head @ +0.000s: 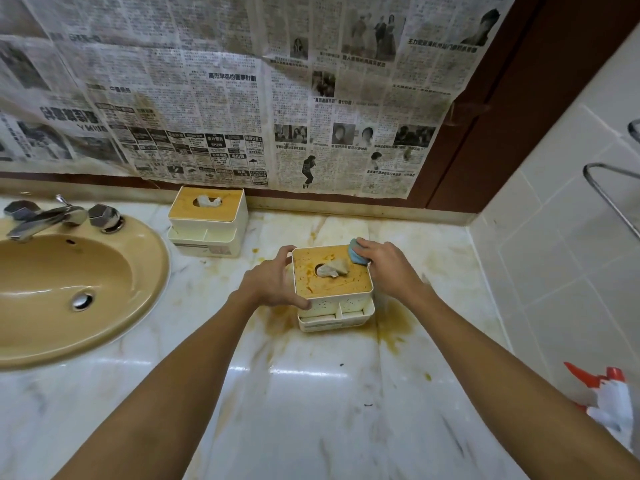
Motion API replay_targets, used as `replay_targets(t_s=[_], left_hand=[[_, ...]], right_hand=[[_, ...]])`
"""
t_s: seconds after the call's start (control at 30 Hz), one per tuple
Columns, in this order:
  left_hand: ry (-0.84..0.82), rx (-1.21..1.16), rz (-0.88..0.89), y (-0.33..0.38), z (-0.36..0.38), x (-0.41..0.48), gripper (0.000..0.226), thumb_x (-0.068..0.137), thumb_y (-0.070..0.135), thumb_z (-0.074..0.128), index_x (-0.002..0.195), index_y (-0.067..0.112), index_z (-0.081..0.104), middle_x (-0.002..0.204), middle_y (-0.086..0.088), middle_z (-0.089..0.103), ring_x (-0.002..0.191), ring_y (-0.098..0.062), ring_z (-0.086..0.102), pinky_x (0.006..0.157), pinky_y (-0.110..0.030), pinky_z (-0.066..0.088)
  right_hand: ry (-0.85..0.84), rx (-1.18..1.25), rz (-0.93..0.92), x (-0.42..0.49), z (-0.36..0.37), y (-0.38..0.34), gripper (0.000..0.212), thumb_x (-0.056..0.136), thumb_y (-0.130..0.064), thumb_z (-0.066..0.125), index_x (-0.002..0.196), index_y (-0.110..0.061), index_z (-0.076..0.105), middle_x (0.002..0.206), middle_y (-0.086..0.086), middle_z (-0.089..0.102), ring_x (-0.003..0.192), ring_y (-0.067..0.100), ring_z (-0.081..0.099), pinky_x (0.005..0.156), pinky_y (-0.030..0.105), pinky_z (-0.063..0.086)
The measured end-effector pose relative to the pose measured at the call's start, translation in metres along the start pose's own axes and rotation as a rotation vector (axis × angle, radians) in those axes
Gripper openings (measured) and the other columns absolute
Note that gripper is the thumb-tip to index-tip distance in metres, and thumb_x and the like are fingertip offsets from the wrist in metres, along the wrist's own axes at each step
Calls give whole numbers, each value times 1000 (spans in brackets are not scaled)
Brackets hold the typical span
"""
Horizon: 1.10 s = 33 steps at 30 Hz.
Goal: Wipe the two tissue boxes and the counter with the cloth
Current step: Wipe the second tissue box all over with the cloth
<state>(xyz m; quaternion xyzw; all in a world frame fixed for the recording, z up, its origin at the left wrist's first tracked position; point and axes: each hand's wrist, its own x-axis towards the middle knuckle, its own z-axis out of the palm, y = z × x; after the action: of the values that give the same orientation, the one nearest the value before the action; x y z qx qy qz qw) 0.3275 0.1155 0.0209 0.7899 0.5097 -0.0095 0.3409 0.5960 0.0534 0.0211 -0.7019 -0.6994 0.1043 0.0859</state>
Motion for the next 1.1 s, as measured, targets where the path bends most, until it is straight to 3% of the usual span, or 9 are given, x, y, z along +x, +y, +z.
replay_targets(t_s=[0.13,0.3,0.53,0.67,0.8,0.93,1.1], left_hand=[[25,3,6,0,2,-1,127,46,64,88,151,40,20,152,11,54,121,-23,63,93,-42,49],[25,-10,10,0,2,-3,128,45,66,88,151,40,20,152,10,55,123,-24,62,96,-43,50],[12,-53,20,0,1,-3,130,43,66,89,150,40,20,152,9,55,135,-23,56,101,-46,49],[10,-66,19,-1,1,-3,130,47,61,93,152,37,20,153,6,54,136,-24,55,101,-44,49],[10,-46,20,-2,3,0,130,50,61,93,153,37,19,153,7,54,134,-23,56,100,-43,49],[16,-46,23,-4,3,0,132,47,65,91,153,38,18,153,8,54,134,-23,57,102,-45,49],[18,-35,27,-4,4,1,130,50,62,92,154,39,17,154,8,52,134,-22,57,101,-44,49]], right_hand=[[29,0,11,-30,11,2,62,89,7,53,140,-27,59,153,-9,47,87,24,50,85,34,47],[95,56,-12,-76,22,-6,67,80,14,55,135,-23,64,148,-8,53,78,21,44,77,41,51],[92,100,-29,-49,7,3,64,83,11,51,136,-23,63,145,-5,58,100,27,61,85,31,44],[87,-40,-16,-14,-4,1,72,86,15,46,144,-28,54,154,-6,48,94,26,49,92,36,43],[-19,-115,-57,-7,0,-7,64,97,7,42,151,-28,44,164,-2,30,113,32,44,101,39,40],[15,-98,-129,-13,8,-7,58,100,3,42,150,-27,45,162,-7,34,92,21,34,93,39,42],[1,-93,-84,-26,6,-11,69,92,9,48,149,-31,47,159,-14,39,89,17,33,87,35,42]])
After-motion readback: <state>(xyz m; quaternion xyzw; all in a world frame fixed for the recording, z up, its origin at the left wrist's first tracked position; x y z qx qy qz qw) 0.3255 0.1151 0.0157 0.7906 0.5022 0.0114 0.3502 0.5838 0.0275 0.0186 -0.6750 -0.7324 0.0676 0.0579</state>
